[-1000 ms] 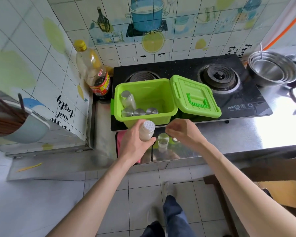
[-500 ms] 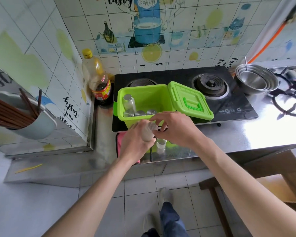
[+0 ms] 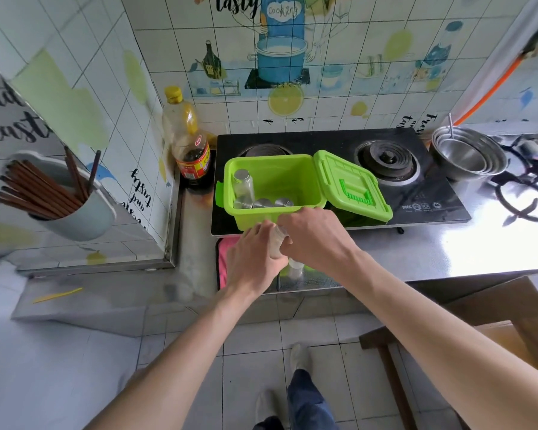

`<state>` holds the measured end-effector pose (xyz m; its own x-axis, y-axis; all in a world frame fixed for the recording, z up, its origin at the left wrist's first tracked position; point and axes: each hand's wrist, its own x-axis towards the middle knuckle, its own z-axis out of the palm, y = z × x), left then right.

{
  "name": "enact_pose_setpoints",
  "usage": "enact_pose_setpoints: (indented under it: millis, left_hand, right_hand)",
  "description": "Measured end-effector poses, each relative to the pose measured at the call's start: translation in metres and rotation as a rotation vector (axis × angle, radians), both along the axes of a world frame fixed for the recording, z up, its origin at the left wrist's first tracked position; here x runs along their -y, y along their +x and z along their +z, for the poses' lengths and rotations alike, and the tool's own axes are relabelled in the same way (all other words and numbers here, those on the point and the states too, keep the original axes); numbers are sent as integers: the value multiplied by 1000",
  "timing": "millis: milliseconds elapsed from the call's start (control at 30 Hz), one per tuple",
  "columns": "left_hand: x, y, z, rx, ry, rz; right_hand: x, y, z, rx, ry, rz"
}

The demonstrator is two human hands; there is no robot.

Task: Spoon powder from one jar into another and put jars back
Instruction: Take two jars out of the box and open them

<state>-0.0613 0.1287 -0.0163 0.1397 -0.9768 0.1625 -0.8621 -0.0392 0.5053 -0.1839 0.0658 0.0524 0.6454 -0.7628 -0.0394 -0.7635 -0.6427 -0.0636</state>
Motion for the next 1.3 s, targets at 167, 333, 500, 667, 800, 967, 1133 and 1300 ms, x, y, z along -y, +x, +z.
enact_pose_setpoints:
  millis: [167, 333, 500, 667, 800, 967, 1133, 1300]
  left_hand:
    - [-1, 0, -2, 29, 25, 17]
    - [6, -2, -14, 73, 78, 42]
    - [11, -5, -25, 15, 79, 67]
    - [12, -6, -30, 17, 71, 58]
    - [11, -8, -26, 59, 55, 22]
    - [12, -8, -23, 25, 48, 2]
    - [17, -1, -28, -60, 98, 15]
    - [18, 4, -33, -108, 129, 21]
  right_hand:
    - [0, 0, 2, -59, 14, 46]
    - [1, 0, 5, -106, 16, 71]
    - [0, 0, 5, -122, -6, 75]
    - [2, -3, 2, -137, 12, 76]
    - [9, -6, -1, -112, 38, 52]
    - [11, -6, -4, -43, 87, -8]
    - [24, -16, -7, 89, 180, 2]
    - [36, -27, -19, 305, 319, 3]
